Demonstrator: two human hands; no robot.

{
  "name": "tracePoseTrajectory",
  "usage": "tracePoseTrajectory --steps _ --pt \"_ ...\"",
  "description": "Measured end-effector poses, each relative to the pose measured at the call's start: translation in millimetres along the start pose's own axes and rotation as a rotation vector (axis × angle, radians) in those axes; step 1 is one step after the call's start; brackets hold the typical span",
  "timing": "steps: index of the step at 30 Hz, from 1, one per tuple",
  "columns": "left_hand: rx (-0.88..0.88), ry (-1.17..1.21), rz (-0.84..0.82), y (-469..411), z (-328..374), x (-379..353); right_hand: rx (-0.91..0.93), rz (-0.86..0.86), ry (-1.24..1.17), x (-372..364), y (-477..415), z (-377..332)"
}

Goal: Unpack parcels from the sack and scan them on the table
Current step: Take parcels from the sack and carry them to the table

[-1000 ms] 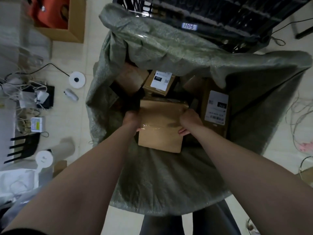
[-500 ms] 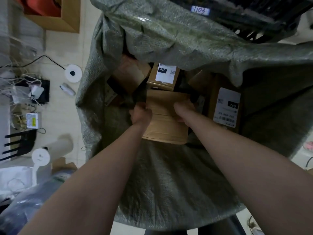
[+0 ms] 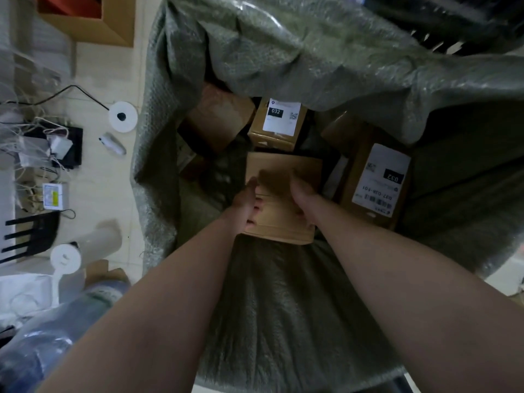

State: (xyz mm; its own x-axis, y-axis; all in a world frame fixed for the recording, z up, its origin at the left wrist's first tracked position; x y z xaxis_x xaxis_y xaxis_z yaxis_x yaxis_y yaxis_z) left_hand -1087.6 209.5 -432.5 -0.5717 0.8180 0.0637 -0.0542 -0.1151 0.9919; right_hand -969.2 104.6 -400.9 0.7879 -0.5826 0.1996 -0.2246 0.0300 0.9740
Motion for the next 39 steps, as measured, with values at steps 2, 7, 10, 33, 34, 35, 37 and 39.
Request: tracePoseTrajectory --steps 2,7,10,33,34,35,37,39 --pt "0.014 0.006 0.004 0 1 2 0.030 -0.021 0.052 -7 -1 -2" --pt "-0.042 -0.061 -0.023 29 1 3 0.109 -0.059 0.058 -10 17 -1" --pt "-0.062 -0.133 -0.003 60 -4 5 0.201 -0.079 0.143 0 42 -7" --pt "-0.770 -0.553 0.032 449 148 -217 0.689 0.154 0.421 370 357 -21" --pt "-0.782 -0.555 0.034 460 153 -237 0.696 0.177 0.417 397 361 -15" --pt "-0.787 -0.555 0.031 469 158 -258 0.700 0.195 0.414 424 364 -9" --pt "-0.797 -0.551 0.009 483 169 -300 0.717 0.219 0.405 478 369 1" --pt "-0.807 -0.561 -0.005 495 180 -340 0.728 0.236 0.373 529 373 12"
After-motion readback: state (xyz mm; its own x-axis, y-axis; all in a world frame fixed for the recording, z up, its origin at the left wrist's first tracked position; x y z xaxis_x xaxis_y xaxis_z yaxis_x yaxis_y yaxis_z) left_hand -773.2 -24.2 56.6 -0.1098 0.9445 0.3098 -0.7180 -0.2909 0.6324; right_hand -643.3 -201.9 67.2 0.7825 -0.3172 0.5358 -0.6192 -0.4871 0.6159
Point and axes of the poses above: each hand's wrist, its own y-axis away from the middle knuckle, its own x-axis out of the back of the hand, z = x × y, the point moved 6 cm from there along -y, towards the middle knuckle, and after that the axes turned 4 degrees about y, right-handed, at the moved point
